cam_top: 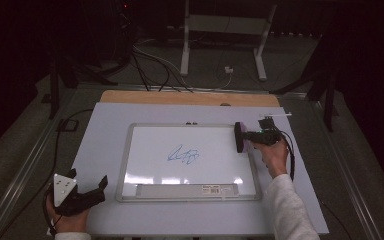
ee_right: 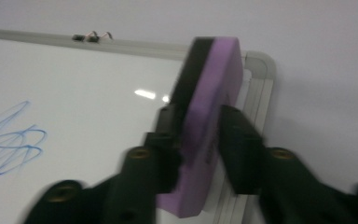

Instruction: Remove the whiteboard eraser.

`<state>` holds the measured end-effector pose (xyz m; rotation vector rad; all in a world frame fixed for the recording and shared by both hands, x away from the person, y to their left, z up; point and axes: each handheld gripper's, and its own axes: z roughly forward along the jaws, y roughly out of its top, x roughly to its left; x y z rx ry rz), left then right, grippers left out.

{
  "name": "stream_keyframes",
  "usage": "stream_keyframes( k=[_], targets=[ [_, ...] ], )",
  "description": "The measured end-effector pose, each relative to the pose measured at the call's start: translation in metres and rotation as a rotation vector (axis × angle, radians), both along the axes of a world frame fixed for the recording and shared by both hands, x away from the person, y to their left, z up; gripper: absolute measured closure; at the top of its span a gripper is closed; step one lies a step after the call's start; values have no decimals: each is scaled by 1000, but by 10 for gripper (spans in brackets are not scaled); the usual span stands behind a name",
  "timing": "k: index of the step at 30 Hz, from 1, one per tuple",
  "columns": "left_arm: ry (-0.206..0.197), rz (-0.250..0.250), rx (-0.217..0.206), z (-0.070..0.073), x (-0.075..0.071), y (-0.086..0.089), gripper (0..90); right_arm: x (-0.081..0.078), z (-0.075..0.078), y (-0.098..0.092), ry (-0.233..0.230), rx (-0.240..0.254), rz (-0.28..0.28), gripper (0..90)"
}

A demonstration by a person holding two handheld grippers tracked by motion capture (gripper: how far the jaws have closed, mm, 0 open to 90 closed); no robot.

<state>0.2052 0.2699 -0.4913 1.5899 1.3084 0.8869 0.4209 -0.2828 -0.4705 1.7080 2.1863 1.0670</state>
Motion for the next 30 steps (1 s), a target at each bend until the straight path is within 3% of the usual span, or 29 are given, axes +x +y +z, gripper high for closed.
stream_keyframes(
  k=[1,4,11,18,21,30],
  targets=[
    [-3,1,0,0,0,0,5,1,-2,0,10,16,-9,559],
    [-5,3,-3,1,-1,1,5,3,-4,1,32,42,-20,480],
    [-5,-2,-1,1,-1,0,5,8,-10,10,56,54,-18,370],
    [-6,-6,-4,1,-1,0,5,10,-16,19,78,46,-7,346],
    [-8,-12,0,1,-1,0,5,10,-19,20,87,50,-18,392],
    [-9,-11,0,1,-1,0,5,7,-12,22,43,47,-14,406]
  ],
)
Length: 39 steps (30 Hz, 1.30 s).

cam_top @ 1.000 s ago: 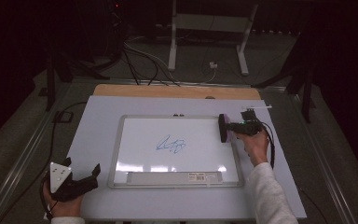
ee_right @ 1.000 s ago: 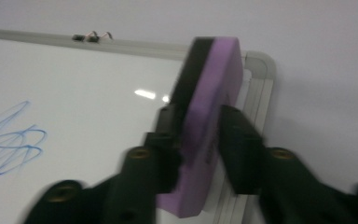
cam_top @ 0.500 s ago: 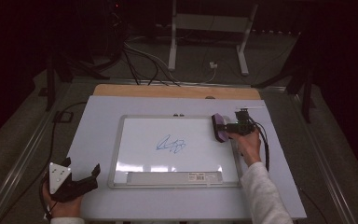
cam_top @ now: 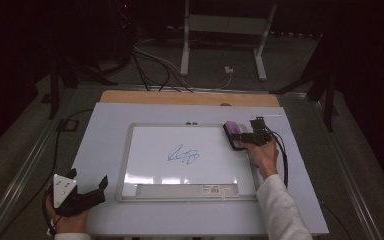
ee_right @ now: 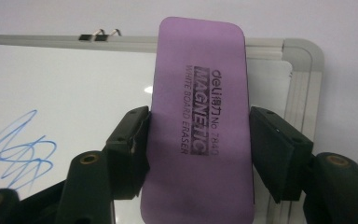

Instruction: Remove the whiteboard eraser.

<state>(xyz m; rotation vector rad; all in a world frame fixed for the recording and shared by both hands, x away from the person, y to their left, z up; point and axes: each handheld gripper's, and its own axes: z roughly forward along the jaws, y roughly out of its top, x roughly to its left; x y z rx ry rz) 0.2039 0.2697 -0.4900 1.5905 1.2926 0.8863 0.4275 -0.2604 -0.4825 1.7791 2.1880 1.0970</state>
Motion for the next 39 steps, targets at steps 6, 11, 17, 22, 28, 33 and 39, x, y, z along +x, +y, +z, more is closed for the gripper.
stream_keyframes(
  k=[6,11,17,22,28,33,39],
  targets=[
    [-2,1,2,1,-1,0,5,-3,5,2,-21,-7,24,406],
    [-1,1,3,1,-1,-1,5,-5,10,3,-49,-7,42,406],
    [-7,2,2,1,-1,-1,5,-10,18,6,-77,-19,67,406],
    [-7,5,2,1,-1,-1,5,-11,21,8,-86,-27,82,406],
    [-3,3,5,1,-1,-1,5,-15,24,14,-98,-33,112,407],
    [-5,8,-4,1,-1,1,5,-19,26,23,-112,-42,153,407],
    [-3,7,2,1,-1,0,6,-24,29,35,-128,-52,201,408]
  ],
)
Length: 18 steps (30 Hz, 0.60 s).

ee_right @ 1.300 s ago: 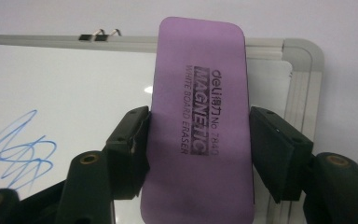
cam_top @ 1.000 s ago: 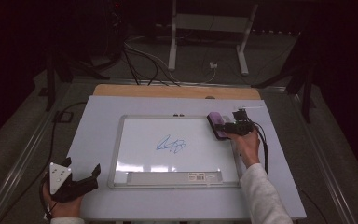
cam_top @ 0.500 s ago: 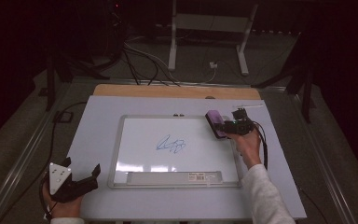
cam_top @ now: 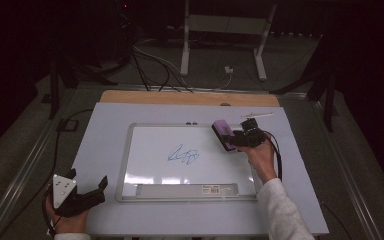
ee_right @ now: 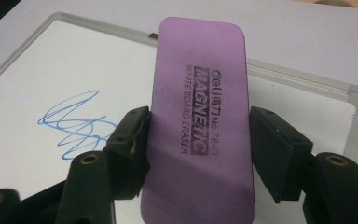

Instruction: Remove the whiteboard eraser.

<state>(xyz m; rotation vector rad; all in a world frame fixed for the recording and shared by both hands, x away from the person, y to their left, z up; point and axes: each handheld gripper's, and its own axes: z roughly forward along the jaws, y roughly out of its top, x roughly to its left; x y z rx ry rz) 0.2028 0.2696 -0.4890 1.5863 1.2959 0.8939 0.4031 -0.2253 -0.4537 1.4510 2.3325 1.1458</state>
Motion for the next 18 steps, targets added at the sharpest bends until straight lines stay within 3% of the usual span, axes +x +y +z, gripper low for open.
stream_keyframes(
  k=[18],
  targets=[
    [3,5,-2,-1,0,1,5,-15,2,28,-29,-25,125,408]
  ],
)
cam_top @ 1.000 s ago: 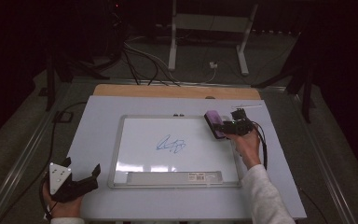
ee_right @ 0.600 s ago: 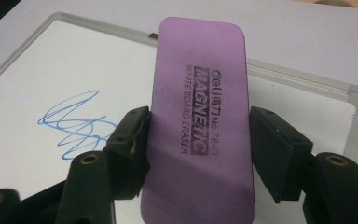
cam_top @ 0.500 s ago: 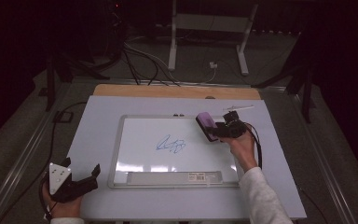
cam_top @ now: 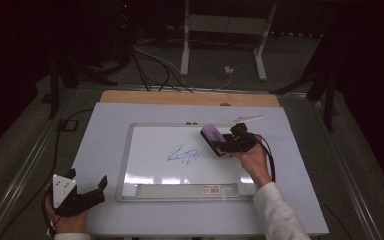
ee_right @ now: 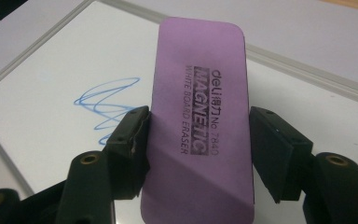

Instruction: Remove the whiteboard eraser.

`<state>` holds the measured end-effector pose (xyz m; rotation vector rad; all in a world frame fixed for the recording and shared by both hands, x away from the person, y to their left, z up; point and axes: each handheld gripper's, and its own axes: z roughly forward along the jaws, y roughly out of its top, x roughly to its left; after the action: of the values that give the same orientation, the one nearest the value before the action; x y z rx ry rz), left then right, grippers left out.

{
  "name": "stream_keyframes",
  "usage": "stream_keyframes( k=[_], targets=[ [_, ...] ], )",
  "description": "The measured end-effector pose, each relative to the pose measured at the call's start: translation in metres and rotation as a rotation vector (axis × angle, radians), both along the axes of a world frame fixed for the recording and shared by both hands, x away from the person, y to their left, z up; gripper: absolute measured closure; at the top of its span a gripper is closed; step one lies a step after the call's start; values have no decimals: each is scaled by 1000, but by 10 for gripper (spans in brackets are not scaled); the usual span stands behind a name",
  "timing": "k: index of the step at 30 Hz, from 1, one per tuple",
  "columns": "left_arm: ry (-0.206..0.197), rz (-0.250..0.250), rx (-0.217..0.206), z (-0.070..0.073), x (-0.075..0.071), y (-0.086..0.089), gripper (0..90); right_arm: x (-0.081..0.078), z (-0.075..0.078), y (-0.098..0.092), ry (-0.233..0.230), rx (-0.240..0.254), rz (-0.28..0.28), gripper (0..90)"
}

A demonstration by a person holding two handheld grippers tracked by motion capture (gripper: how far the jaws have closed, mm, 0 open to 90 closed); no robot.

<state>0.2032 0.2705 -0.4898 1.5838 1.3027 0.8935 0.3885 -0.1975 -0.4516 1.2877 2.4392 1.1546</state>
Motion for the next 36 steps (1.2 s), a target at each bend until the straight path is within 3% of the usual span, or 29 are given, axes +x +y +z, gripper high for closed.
stream_keyframes(
  k=[8,36],
  targets=[
    [-1,-1,3,0,0,0,5,-8,0,13,-18,-20,68,408],
    [1,0,0,0,0,0,5,-30,-8,41,-34,-99,226,407]
  ],
)
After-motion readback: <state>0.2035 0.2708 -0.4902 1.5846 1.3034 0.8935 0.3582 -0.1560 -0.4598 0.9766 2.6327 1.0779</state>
